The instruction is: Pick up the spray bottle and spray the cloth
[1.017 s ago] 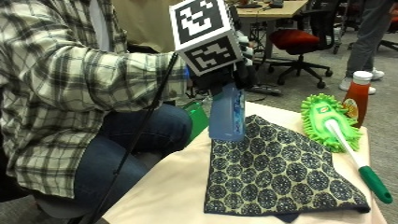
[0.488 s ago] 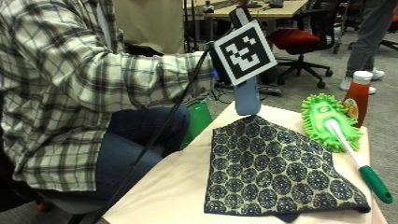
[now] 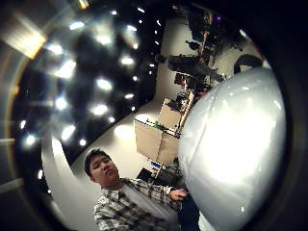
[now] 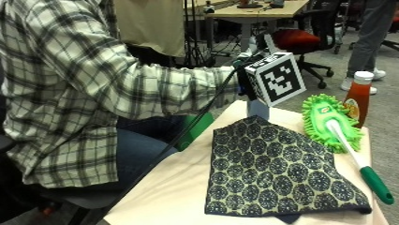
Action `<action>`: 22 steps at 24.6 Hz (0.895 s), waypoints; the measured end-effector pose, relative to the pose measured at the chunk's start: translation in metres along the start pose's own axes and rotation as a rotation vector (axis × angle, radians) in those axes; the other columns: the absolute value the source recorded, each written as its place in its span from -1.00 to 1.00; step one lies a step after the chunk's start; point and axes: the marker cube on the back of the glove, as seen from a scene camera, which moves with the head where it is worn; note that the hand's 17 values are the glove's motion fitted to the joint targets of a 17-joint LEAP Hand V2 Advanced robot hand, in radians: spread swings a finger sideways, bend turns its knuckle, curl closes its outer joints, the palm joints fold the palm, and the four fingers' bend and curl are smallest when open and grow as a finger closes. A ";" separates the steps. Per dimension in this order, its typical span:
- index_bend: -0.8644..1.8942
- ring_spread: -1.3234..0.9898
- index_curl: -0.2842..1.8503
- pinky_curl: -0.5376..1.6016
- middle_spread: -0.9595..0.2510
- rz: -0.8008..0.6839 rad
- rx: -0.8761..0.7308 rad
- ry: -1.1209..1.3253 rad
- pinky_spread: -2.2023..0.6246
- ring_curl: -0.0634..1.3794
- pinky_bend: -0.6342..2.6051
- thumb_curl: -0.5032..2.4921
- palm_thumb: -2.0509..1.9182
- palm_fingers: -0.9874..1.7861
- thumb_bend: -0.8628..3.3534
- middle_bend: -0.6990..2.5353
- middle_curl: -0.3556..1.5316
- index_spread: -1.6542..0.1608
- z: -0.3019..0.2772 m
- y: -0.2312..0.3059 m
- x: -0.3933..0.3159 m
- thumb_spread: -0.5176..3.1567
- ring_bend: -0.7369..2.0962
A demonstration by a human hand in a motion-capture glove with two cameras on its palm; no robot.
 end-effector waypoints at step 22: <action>-0.13 -0.02 -0.16 -0.05 0.40 0.065 0.011 -0.064 0.43 -0.21 -0.35 -0.15 0.58 0.65 -0.61 -0.20 -0.05 0.55 0.023 -0.005 0.056 -0.71 -0.05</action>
